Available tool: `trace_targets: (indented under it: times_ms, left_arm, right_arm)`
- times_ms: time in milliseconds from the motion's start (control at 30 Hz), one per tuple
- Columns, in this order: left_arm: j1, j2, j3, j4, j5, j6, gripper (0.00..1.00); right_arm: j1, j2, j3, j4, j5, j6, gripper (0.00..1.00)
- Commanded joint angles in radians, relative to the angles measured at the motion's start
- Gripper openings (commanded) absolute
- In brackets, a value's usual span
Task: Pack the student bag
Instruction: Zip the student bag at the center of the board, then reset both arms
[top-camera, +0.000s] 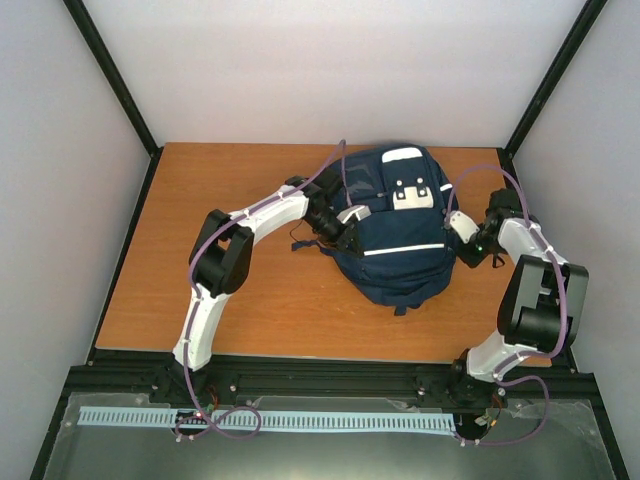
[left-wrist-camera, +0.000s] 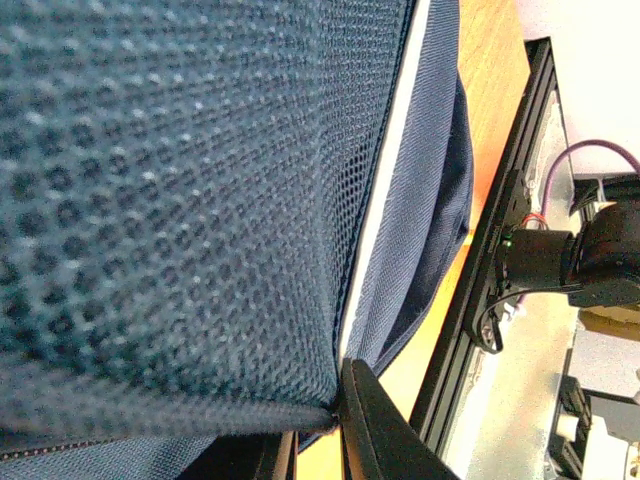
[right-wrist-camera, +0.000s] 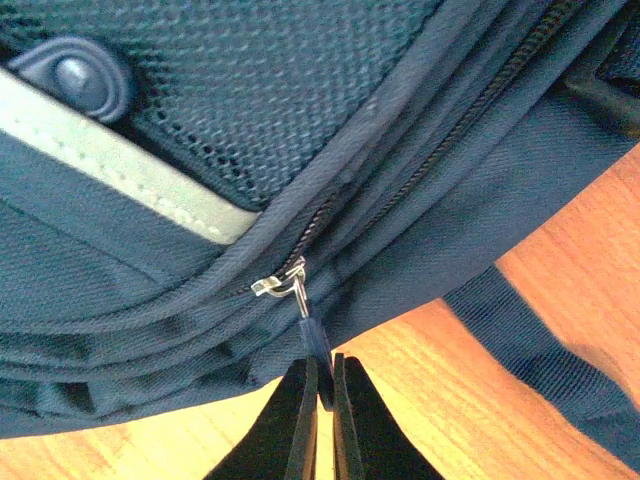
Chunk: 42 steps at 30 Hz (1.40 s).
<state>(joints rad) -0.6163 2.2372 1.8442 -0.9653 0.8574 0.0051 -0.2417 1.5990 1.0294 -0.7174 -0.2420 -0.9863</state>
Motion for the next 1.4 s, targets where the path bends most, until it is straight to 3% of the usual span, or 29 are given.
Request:
trace_targets:
  times_ms: [0, 267, 300, 433, 533, 600, 833, 967, 1000, 1200, 1367]
  left_arm:
    - [0.016, -0.063, -0.002, -0.124, -0.050, 0.072, 0.01]
    - [0.015, -0.060, 0.008, -0.129, -0.082, 0.085, 0.01]
    - [0.016, -0.059, 0.015, -0.133, -0.091, 0.092, 0.04]
    - [0.018, -0.075, 0.073, -0.177, -0.149, 0.136, 0.47]
    - [0.031, -0.118, 0.103, -0.207, -0.171, 0.159, 0.69]
    - [0.044, -0.144, 0.126, -0.237, -0.179, 0.180, 0.98]
    - [0.117, -0.221, 0.246, -0.333, -0.316, 0.219, 1.00]
    - [0.176, -0.283, 0.287, -0.283, -0.486, 0.172, 1.00]
    - [0.196, -0.302, 0.286, -0.256, -0.527, 0.139, 1.00]
    - [0.335, -0.458, 0.167, -0.023, -0.781, -0.043, 1.00]
    - [0.379, -0.637, -0.131, 0.264, -0.926, -0.056, 1.00]
  right_arm:
    - [-0.032, 0.048, 0.079, 0.157, 0.089, 0.039, 0.03]
    - [-0.031, 0.090, 0.156, 0.181, 0.035, 0.173, 0.03]
    - [-0.031, 0.080, 0.165, 0.175, 0.020, 0.207, 0.03]
    - [-0.034, 0.013, 0.228, 0.137, -0.055, 0.404, 0.06]
    - [-0.033, -0.064, 0.263, 0.096, -0.156, 0.549, 0.20]
    - [-0.033, -0.112, 0.278, 0.078, -0.211, 0.613, 0.28]
    - [-0.033, -0.214, 0.409, 0.022, -0.236, 0.636, 0.53]
    - [-0.034, -0.229, 0.527, -0.071, -0.265, 0.638, 0.93]
    - [-0.033, -0.228, 0.549, -0.094, -0.280, 0.668, 0.99]
    - [-0.033, -0.255, 0.530, -0.081, -0.091, 0.901, 1.00]
    - [-0.033, -0.311, 0.435, 0.002, -0.021, 0.935, 1.00]
